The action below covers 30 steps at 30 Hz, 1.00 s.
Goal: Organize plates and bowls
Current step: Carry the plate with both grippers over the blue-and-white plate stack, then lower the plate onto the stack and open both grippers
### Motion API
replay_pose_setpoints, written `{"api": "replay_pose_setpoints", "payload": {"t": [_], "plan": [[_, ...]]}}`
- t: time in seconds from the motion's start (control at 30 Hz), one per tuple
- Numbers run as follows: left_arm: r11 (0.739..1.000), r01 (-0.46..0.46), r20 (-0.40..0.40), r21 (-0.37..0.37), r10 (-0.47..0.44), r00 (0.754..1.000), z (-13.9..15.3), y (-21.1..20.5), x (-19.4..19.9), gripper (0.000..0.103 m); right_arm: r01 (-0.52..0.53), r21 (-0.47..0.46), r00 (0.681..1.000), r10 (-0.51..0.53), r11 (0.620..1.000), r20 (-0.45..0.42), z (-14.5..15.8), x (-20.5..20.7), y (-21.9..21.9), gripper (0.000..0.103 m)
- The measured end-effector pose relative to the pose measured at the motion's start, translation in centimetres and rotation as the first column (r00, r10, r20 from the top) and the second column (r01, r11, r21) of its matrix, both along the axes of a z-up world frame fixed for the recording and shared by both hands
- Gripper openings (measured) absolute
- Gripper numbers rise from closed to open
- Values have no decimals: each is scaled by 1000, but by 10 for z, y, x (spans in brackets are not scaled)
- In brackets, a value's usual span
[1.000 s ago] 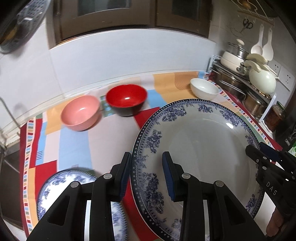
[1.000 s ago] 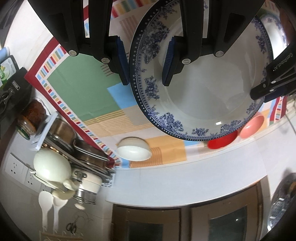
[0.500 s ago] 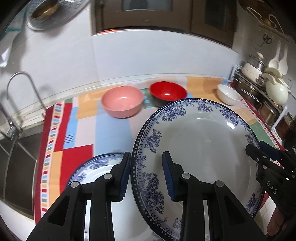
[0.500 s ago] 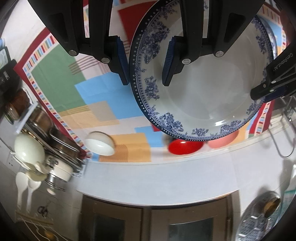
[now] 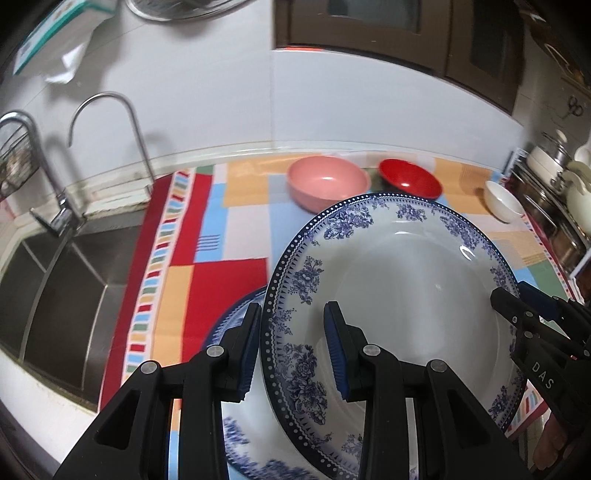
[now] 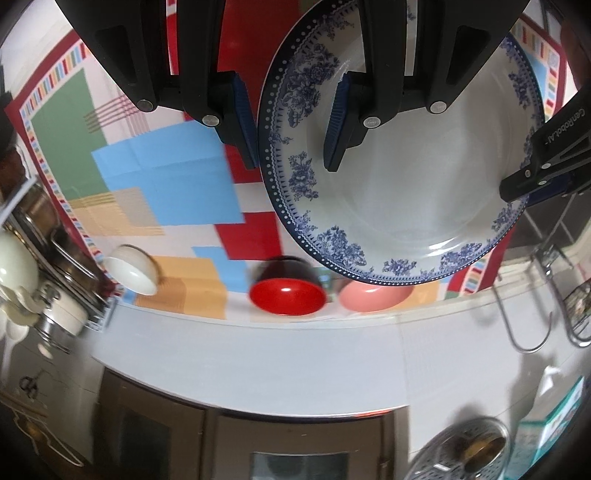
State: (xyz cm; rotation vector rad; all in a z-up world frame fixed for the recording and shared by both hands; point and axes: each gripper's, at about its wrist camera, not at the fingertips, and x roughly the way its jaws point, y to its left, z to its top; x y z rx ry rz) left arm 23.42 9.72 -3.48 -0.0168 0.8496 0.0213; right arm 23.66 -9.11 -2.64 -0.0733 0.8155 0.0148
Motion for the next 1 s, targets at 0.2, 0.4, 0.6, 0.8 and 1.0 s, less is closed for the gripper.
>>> {"api": "replay_pose_setpoints", "payload": {"t": [0.2,0.4,0.6,0.8,1.0], "plan": [[998,-65,-23,6,65,998,-7,22,-7,34,-64,7,998,64,998,-20,-8,5,23,37],[993,-118,-55,9,119,991,-16,41,-11,34,-121,18,991,122,992,-53,-20,10,44,37],[988,-153,-94,10,153,984,-30,51,-15,34,-162,18,982,163,987,-92,-35,15,60,37],[985,-173,-130,11,173,976,-44,60,-12,34,-183,27,974,185,983,-133,-50,19,69,37],[984,-179,-161,10,178,971,-55,63,-8,35,-192,18,967,192,981,-166,-62,25,75,37]]}}
